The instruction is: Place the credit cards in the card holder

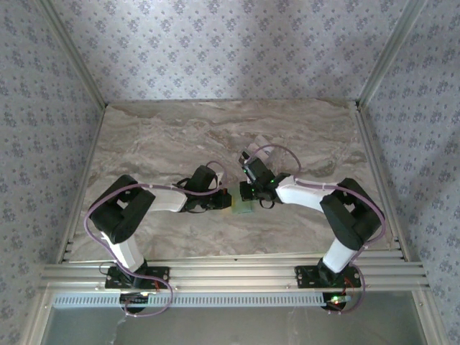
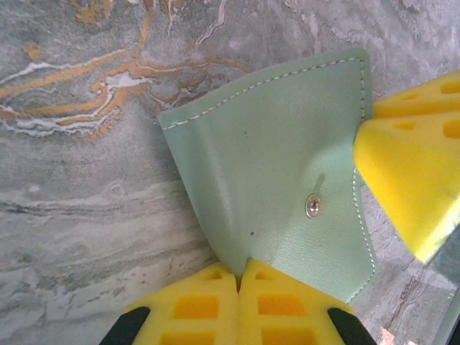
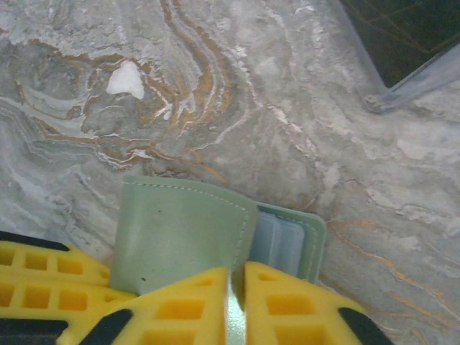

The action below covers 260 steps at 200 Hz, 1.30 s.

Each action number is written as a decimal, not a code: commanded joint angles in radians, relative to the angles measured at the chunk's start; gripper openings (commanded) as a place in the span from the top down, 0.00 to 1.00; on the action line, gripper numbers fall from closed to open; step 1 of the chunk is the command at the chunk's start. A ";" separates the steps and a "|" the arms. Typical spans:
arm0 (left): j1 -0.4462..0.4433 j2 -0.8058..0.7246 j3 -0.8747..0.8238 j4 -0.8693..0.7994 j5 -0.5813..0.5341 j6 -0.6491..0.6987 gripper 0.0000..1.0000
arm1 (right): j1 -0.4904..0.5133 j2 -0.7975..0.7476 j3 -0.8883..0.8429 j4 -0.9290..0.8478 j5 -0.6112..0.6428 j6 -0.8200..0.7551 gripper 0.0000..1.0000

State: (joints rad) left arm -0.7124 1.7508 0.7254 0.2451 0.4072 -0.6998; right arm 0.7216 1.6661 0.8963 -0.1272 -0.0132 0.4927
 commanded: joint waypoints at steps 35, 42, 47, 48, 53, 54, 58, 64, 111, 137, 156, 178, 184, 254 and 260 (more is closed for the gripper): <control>-0.018 0.057 -0.047 -0.109 0.015 0.001 0.98 | 0.019 -0.035 0.002 0.014 -0.225 -0.015 1.00; -0.018 0.052 -0.047 -0.103 0.023 -0.001 0.96 | 0.012 -0.046 -0.002 0.018 -0.234 -0.012 1.00; -0.019 0.047 -0.046 -0.099 0.027 -0.003 0.95 | 0.007 -0.054 -0.007 0.021 -0.238 -0.010 1.00; -0.019 0.046 -0.046 -0.098 0.028 -0.003 0.95 | 0.006 -0.055 -0.008 0.020 -0.239 -0.010 1.00; -0.023 0.041 -0.045 -0.096 0.030 -0.004 0.94 | 0.002 -0.064 -0.013 0.024 -0.243 -0.009 1.00; -0.023 0.040 -0.044 -0.096 0.030 -0.003 0.94 | 0.001 -0.066 -0.014 0.025 -0.244 -0.008 1.00; -0.025 0.036 -0.044 -0.096 0.030 -0.004 0.93 | -0.002 -0.073 -0.018 0.027 -0.246 -0.008 1.00; -0.028 0.030 -0.043 -0.095 0.030 -0.005 0.92 | -0.004 -0.082 -0.021 0.031 -0.250 -0.007 1.00; -0.033 -0.017 -0.052 -0.091 0.044 -0.023 0.76 | 0.024 -0.073 0.008 0.059 -0.306 0.004 1.00; -0.025 -0.085 -0.079 -0.140 -0.013 -0.023 0.66 | 0.026 -0.052 0.010 0.088 -0.333 0.026 1.00; -0.010 -0.142 -0.112 -0.151 -0.009 -0.025 0.58 | 0.026 -0.047 0.006 0.101 -0.337 0.038 1.00; 0.015 -0.205 -0.146 -0.176 -0.008 -0.026 0.50 | 0.027 -0.042 0.013 0.103 -0.341 0.046 1.00; 0.021 -0.225 -0.158 -0.183 -0.008 -0.025 0.46 | 0.029 -0.040 0.015 0.102 -0.338 0.048 1.00; 0.119 -0.389 -0.239 -0.216 0.048 -0.025 0.38 | 0.031 -0.016 0.009 0.138 -0.368 0.069 1.00; 0.128 -0.397 -0.243 -0.216 0.053 -0.027 0.41 | 0.031 -0.016 0.008 0.142 -0.372 0.072 1.00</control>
State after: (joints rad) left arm -0.6098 1.3895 0.4969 0.0692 0.4217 -0.7296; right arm 0.7464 1.6367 0.8928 -0.0063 -0.3519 0.5434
